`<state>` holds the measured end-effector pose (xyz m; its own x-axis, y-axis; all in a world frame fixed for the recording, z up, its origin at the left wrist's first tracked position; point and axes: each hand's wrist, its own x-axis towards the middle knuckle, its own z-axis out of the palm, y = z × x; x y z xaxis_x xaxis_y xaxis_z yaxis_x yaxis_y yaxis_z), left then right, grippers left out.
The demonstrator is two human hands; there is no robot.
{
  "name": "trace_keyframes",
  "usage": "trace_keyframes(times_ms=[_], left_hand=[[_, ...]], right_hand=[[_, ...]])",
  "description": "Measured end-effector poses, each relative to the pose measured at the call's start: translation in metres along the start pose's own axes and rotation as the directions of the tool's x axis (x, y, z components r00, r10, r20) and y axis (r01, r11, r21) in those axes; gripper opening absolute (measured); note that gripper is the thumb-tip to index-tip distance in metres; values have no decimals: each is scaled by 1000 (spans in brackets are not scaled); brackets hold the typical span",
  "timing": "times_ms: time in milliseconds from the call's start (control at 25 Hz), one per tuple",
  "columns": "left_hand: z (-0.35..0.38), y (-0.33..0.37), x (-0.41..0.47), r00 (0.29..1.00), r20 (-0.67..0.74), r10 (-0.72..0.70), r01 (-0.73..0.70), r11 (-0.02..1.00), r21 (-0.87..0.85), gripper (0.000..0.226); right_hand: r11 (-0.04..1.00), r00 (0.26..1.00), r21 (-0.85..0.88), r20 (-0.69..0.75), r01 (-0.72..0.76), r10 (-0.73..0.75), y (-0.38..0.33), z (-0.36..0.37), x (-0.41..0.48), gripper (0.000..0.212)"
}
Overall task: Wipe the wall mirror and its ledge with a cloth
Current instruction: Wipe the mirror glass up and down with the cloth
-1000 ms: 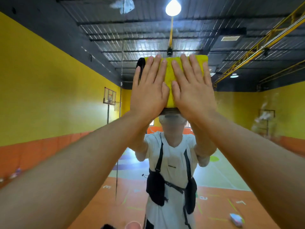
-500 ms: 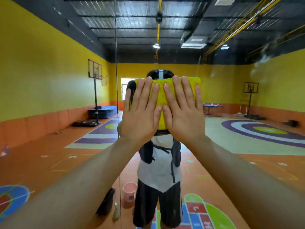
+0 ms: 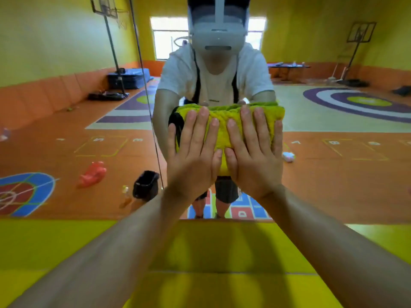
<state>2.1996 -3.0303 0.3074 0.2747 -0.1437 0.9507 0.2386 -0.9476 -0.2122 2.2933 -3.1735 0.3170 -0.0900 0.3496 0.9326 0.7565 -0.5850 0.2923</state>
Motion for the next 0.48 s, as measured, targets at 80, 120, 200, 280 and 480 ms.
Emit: trace_keyframes(times_ms=[80, 120, 200, 280, 480], left_hand=[[12, 13, -52, 1000, 16, 3, -3, 1000, -16, 64], [17, 19, -80, 999, 35, 15, -15, 1000, -17, 65], [28, 33, -145, 996, 89, 26, -24, 999, -23, 67], [38, 46, -205, 990, 137, 19, -14, 999, -35, 68], [50, 65, -324, 955, 292, 49, -38, 998, -43, 79]], right_hand=[[1000, 999, 3, 33, -12, 11, -16, 11, -53, 61], [1000, 999, 6, 54, -3, 2, -23, 16, -81, 62], [999, 994, 24, 109, 24, -26, -40, 26, -143, 65], [998, 987, 37, 152, 43, -48, -57, 35, -200, 68], [993, 949, 70, 296, 91, -108, -83, 48, -315, 78]])
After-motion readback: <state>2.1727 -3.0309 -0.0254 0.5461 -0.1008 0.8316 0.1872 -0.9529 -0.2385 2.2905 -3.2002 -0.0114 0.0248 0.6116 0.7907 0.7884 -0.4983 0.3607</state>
